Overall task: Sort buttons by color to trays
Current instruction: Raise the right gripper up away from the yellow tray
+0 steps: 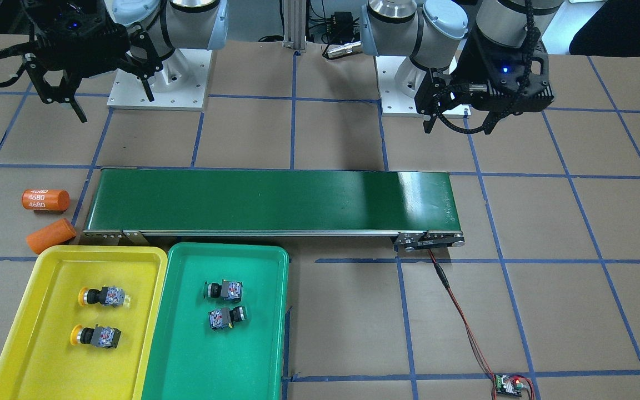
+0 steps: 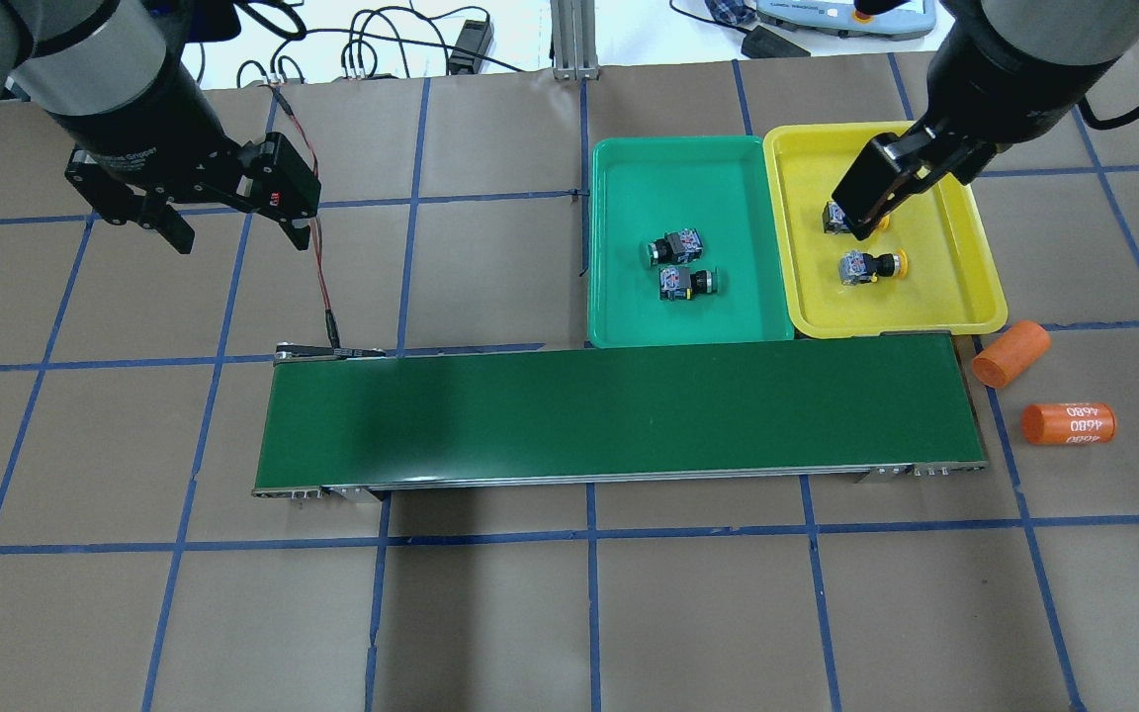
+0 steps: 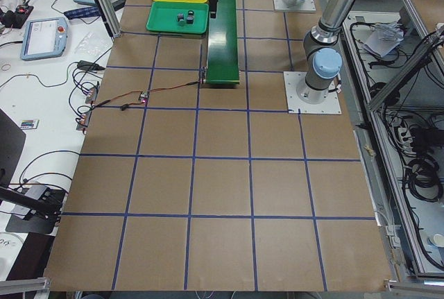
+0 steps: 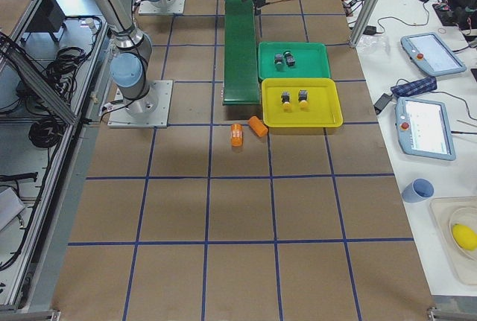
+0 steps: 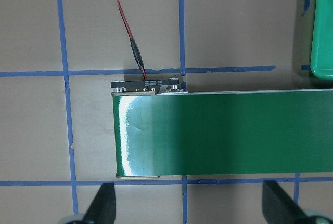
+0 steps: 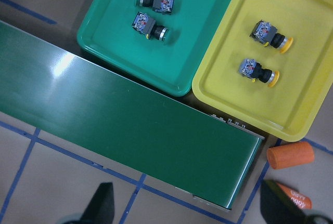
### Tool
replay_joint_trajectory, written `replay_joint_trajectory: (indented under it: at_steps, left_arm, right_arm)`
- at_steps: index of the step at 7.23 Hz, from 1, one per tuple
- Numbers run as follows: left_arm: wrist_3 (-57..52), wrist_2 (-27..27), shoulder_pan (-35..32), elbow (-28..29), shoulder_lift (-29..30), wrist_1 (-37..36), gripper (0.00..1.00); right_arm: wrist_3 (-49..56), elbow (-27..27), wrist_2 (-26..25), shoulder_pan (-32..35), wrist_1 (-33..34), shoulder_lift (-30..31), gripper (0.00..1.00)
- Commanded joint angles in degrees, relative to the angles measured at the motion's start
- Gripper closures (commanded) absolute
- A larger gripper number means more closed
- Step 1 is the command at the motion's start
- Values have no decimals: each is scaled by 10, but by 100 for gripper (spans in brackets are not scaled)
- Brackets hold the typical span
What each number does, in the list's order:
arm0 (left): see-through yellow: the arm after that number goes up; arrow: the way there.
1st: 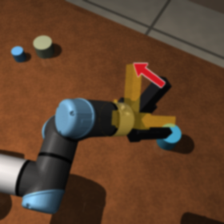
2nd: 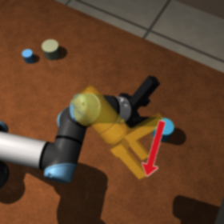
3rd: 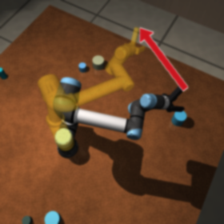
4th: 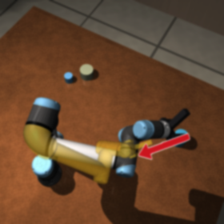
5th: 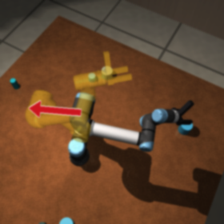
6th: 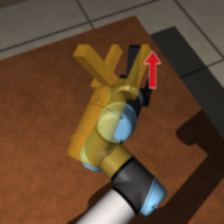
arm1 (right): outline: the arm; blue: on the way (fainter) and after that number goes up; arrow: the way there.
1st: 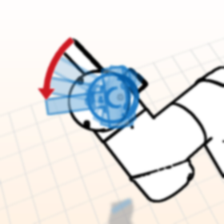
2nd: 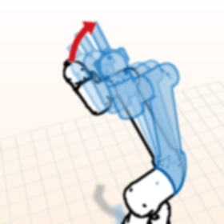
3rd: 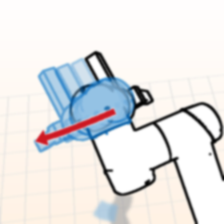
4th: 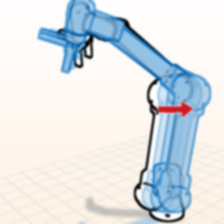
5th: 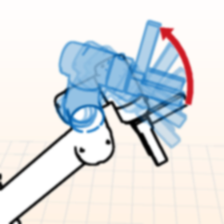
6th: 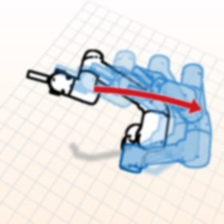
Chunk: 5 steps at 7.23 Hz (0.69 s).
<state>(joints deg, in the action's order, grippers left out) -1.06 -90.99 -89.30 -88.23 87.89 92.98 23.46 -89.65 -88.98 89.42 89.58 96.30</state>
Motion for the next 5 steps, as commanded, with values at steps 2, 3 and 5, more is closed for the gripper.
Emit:
replay_joint_trajectory:
  at_steps: [2, 3, 5]
  left_arm:
    - [0, 0, 0, 0, 0, -1, 0]
    - [0, 0, 0, -1, 0, -1, 0]
    - [0, 0, 1, 0, 0, -1, 0]
  right_arm:
    - [-198, -6, 0, 0, 2, 6, 0]
    - [-199, -6, -7, 0, 5, 5, 0]
    - [-200, -6, -7, 0, 6, 3, 0]
